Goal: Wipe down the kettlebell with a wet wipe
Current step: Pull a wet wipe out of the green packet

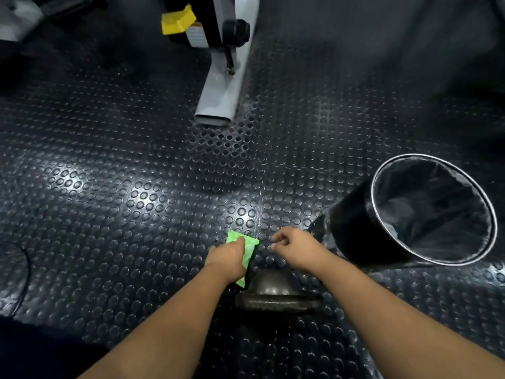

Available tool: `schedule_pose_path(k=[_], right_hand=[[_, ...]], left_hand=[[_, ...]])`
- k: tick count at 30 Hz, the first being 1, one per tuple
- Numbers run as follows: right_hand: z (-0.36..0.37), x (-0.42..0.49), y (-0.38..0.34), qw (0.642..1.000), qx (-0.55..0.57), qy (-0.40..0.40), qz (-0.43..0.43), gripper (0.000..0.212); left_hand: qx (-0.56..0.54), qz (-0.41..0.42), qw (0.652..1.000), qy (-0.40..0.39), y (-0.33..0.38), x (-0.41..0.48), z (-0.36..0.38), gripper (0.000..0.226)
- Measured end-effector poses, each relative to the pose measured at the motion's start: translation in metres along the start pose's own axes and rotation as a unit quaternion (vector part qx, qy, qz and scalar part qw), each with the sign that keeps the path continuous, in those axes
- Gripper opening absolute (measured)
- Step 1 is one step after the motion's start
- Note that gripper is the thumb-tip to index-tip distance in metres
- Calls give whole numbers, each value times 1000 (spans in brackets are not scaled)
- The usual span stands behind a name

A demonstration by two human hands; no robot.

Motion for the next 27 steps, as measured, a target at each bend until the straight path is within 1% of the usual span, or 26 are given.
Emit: schedule_pose_path(k=[3,4,6,8,9,10,11,13,15,17,19,22,24,27], right_hand=[[0,-3,-7,999,47,11,8,7],[-3,-4,-11,998,65,13,12,7],[-3,-7,-17,994,111,16,15,22],[-7,-8,-20,975,218,10,39,43],[-10,-11,-22,960,279,7,36,52],[-12,-16,-26,934,355,-2,26,54],[-16,-24,-32,905,425,-15,7,51],[-23,-51,-49,852,520,-37,-53,45],[-29,-73,-63,815,570,-38,-94,41],[-40,-100,-81,795,593,-29,-126,38],[-53,-121,-94,800,582,-3,-147,39],[-69,-159,-114,820,547,19,-169,37],[-77,-189,-127,833,523,9,-181,38],[-85,-231,-144,849,478,2,-224,45]], left_hand=[[-52,17,998,31,-2,-10,-21,36],[-65,33,997,41,-1,-14,-32,35],[-81,73,991,82,4,-26,-57,33],[-109,121,981,109,14,-37,-84,31],[-127,143,972,135,22,-47,-100,30],[-141,160,964,158,30,-57,-114,29],[-144,176,957,181,40,-70,-129,28],[-131,221,943,211,65,-101,-150,26],[-124,265,928,229,84,-132,-168,27],[-117,292,920,236,98,-166,-186,29],[-86,319,910,251,104,-195,-202,31],[-60,339,893,290,102,-240,-220,34],[-47,341,885,314,100,-269,-234,27],[4,340,868,362,104,-309,-253,15]])
Point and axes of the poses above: each hand's wrist, its own x-axis towards the middle knuckle, its own z-axis out of the palm, y = z × x, the point moved 3 cm from there along x, towards the middle knuckle, and after that the axes turned 10 degrees about -y, right-handed, at the moved point
